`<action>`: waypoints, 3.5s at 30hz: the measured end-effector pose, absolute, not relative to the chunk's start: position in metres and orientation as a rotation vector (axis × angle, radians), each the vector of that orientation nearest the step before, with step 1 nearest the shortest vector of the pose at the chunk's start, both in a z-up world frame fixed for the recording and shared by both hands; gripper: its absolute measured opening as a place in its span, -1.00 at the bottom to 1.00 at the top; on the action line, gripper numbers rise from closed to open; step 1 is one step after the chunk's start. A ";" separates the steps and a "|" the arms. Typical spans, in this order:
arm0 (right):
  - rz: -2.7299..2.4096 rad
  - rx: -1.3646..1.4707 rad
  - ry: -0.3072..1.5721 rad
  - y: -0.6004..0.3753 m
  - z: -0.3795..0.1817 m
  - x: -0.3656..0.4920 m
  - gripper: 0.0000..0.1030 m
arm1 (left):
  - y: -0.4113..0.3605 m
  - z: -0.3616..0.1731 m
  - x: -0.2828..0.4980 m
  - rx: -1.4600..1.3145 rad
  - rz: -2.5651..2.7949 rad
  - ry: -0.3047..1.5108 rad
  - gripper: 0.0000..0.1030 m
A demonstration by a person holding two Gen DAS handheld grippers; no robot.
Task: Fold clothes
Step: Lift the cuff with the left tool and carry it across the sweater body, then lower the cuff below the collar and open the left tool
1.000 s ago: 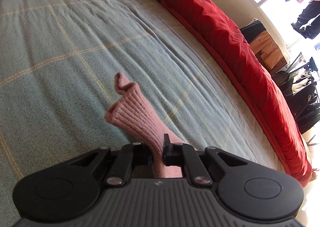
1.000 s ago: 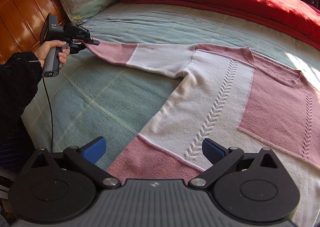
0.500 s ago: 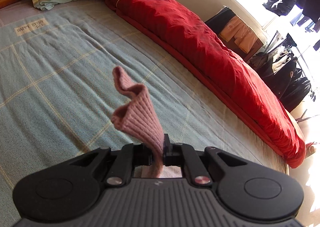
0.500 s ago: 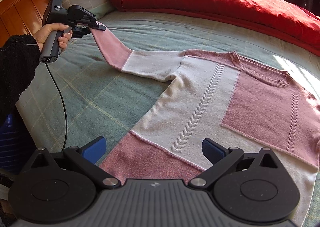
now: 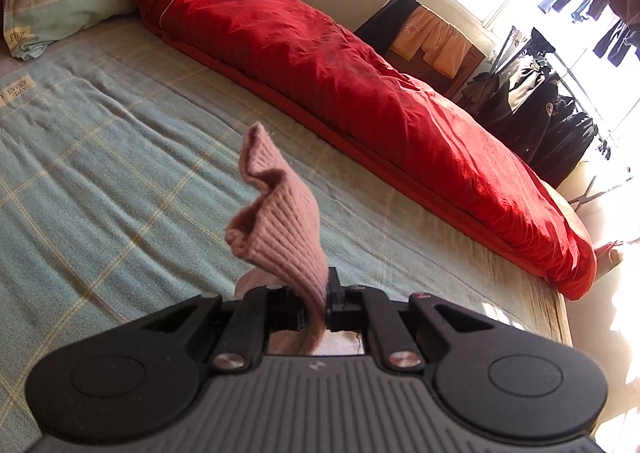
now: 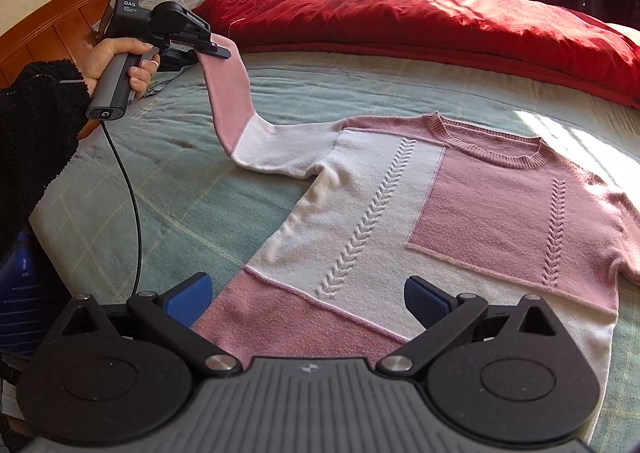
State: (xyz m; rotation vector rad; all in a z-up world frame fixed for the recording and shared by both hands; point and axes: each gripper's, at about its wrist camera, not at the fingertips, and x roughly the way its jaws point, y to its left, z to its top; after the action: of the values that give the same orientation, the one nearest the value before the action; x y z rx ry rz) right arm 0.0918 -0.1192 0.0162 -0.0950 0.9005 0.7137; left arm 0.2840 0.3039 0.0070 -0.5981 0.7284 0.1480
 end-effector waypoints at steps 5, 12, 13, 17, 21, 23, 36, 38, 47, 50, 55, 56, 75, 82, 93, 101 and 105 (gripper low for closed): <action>0.683 -0.071 0.896 -0.140 0.016 0.091 1.00 | 0.271 0.019 0.294 -0.564 0.116 0.740 -0.88; 0.672 -0.023 0.885 -0.165 0.017 0.088 1.00 | 0.230 0.029 0.307 -0.541 0.076 0.751 -0.89; 0.672 -0.017 0.883 -0.167 0.017 0.088 1.00 | 0.224 0.030 0.308 -0.538 0.071 0.752 -0.89; 0.674 0.012 0.877 -0.177 0.017 0.087 1.00 | 0.203 0.037 0.315 -0.525 0.042 0.752 -0.89; 0.671 0.035 0.875 -0.186 0.017 0.087 1.00 | 0.181 0.042 0.321 -0.514 0.019 0.752 -0.89; 0.669 0.045 0.873 -0.191 0.017 0.086 1.00 | 0.171 0.045 0.324 -0.507 0.008 0.754 -0.89; 0.633 0.080 0.882 -0.216 0.008 0.081 1.00 | 0.117 0.057 0.338 -0.472 -0.043 0.762 -0.89; 0.617 0.088 0.882 -0.222 0.004 0.081 1.00 | 0.106 0.058 0.340 -0.463 -0.050 0.766 -0.89; 0.575 0.133 0.903 -0.246 -0.007 0.083 1.00 | 0.064 0.057 0.352 -0.428 -0.081 0.788 -0.89; 0.575 0.148 0.904 -0.253 -0.010 0.083 1.00 | 0.050 0.056 0.357 -0.417 -0.087 0.797 -0.89; 0.562 0.180 0.905 -0.265 -0.015 0.084 1.00 | 0.027 0.053 0.362 -0.402 -0.103 0.812 -0.89; 0.559 0.185 0.906 -0.267 -0.016 0.085 1.00 | 0.023 0.052 0.363 -0.397 -0.107 0.817 -0.89; 0.522 0.246 0.929 -0.296 -0.033 0.092 1.00 | -0.050 0.002 0.382 -0.319 -0.144 0.940 -0.89; 0.509 0.261 0.941 -0.302 -0.039 0.093 1.00 | -0.074 -0.020 0.384 -0.294 -0.151 0.982 -0.89; 0.484 0.276 0.953 -0.308 -0.045 0.094 1.00 | -0.105 -0.057 0.384 -0.231 -0.121 1.020 -0.88; 0.466 0.282 0.949 -0.314 -0.044 0.092 1.00 | -0.124 -0.064 0.378 -0.199 -0.148 1.055 -0.71; 0.473 0.278 0.943 -0.312 -0.041 0.090 1.00 | -0.127 -0.054 0.373 -0.204 -0.181 1.042 -0.64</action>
State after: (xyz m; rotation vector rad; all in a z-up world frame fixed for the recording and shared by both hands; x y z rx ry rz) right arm 0.0899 -0.3116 -0.0408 0.2775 0.9435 0.4730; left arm 0.3728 -0.1275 -0.0536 -0.2042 1.0418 -0.1810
